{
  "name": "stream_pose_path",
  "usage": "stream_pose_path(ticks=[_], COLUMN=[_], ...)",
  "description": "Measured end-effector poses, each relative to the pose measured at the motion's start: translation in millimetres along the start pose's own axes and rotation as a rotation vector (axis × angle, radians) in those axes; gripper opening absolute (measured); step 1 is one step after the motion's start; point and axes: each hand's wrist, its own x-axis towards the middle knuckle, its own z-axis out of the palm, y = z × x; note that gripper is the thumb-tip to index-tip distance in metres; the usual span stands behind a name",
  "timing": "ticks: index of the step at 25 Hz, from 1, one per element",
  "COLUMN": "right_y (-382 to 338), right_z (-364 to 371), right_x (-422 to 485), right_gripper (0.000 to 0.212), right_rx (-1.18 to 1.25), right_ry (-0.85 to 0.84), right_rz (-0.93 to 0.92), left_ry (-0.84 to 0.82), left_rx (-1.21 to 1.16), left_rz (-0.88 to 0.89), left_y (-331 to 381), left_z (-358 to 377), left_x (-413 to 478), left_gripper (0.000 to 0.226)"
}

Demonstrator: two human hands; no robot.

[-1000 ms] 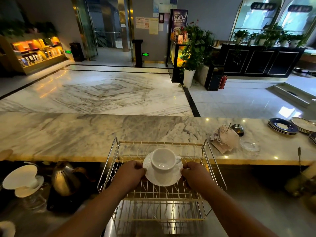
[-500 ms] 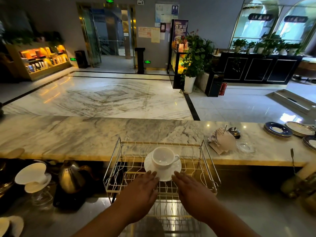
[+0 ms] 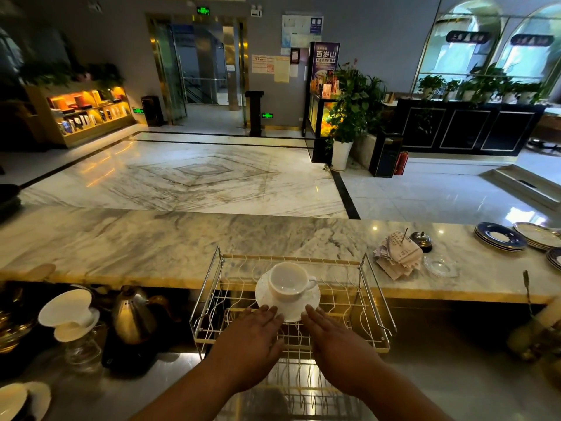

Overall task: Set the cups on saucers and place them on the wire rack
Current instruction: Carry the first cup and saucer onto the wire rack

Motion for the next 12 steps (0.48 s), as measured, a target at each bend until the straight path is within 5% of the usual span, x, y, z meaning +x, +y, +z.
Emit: stream_pose_path(ticks=[12], right_y=[-27.3], right_z=[4.1], right_x=[71.7], right_gripper=[0.070], right_rx=[0.018], right_ry=[0.037], right_rz=[-0.039], left_ry=[-0.061], left_rx=[0.115], left_rz=[-0.112], left_y=[-55.5], left_z=[-9.7], left_x=[10.7], left_gripper=[0.076])
